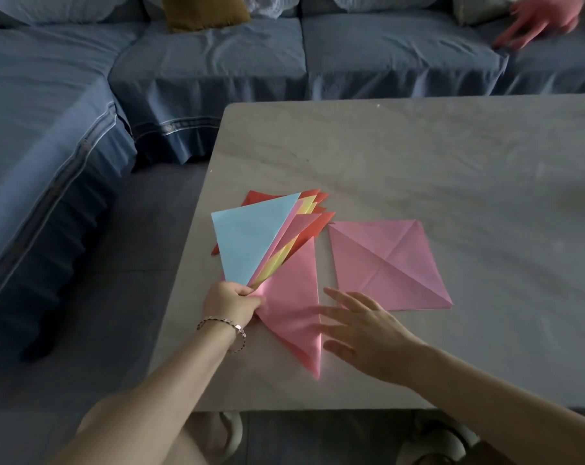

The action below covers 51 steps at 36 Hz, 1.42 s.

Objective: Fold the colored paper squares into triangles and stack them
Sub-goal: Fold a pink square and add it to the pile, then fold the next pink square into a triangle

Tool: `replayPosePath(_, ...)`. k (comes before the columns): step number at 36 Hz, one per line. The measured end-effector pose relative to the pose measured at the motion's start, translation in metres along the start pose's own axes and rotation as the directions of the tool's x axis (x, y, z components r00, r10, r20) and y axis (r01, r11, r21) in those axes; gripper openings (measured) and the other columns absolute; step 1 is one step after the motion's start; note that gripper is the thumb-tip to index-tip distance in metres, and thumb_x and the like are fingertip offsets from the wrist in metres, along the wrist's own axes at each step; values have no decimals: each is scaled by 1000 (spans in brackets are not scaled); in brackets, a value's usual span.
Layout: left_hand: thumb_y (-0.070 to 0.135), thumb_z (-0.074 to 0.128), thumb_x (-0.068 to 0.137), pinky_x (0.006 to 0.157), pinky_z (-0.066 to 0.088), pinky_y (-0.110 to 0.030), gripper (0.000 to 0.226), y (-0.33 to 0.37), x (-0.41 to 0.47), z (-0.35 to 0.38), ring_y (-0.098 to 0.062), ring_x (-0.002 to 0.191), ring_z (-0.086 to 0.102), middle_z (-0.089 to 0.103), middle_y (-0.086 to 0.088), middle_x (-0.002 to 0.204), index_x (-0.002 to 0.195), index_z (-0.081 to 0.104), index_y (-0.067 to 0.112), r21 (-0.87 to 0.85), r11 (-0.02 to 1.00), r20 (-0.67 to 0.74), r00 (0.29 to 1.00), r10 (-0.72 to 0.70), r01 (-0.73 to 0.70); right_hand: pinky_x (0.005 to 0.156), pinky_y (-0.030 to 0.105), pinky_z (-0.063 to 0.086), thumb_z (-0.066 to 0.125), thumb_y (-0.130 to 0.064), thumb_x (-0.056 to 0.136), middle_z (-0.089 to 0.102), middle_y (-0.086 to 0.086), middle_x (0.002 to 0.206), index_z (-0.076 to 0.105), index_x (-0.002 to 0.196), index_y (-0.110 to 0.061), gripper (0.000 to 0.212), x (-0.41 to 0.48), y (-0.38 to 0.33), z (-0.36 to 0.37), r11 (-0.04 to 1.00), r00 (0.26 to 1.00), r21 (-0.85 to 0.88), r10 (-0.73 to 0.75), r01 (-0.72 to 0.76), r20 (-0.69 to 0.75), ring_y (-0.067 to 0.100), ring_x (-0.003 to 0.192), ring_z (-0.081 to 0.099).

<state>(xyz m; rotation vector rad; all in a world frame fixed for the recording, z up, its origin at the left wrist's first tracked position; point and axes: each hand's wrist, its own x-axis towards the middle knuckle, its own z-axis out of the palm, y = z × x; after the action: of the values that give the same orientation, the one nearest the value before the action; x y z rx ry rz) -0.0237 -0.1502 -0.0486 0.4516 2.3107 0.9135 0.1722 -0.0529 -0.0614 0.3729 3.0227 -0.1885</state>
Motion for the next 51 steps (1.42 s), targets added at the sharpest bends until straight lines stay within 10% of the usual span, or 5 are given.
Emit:
replayPosePath(18,6,68,75,72,57,-35,16,5,-6,2,-21,53,61,62,-1,63,61,61,12,7,1000,-6,1000,-23,23,111,28,1,40,-46,94,14,-14,153,62,114,-39,30,-35,-1,7,920,958,346,-248,186,144,4,140,0)
replayPosePath(25,11,67,76,53,47,-22,19,31,-9,-10,-10,36,53,63,-5,57,58,62,17,109,965,-29,970,243,-239,85,32,53,33,-55,93,64,-3,117,72,90,-28,48,-46,34,5,898,960,437,71,56,-269,8,110,54)
replayPosePath(38,7,58,84,92,38,-42,40,87,35,-27,-36,112,46,53,-17,119,124,53,9,744,467,-44,662,748,-478,109,18,14,59,-52,82,25,-8,151,36,139,-29,66,-27,64,-15,941,965,225,262,-253,-14,7,139,23)
replayPosePath(42,12,59,84,86,43,-32,31,79,4,18,-26,101,56,59,-9,109,115,58,11,451,677,92,784,614,-582,108,19,21,59,-50,82,33,-8,148,42,136,-24,63,-20,66,-5,964,980,185,198,-189,-27,9,136,29)
replayPosePath(51,21,61,80,72,49,-28,42,69,-24,78,-20,71,62,63,-5,104,120,49,19,13,995,339,937,89,-99,71,26,56,82,-40,60,71,-7,100,71,94,-24,39,-12,67,6,983,969,125,157,-135,-190,11,91,68)
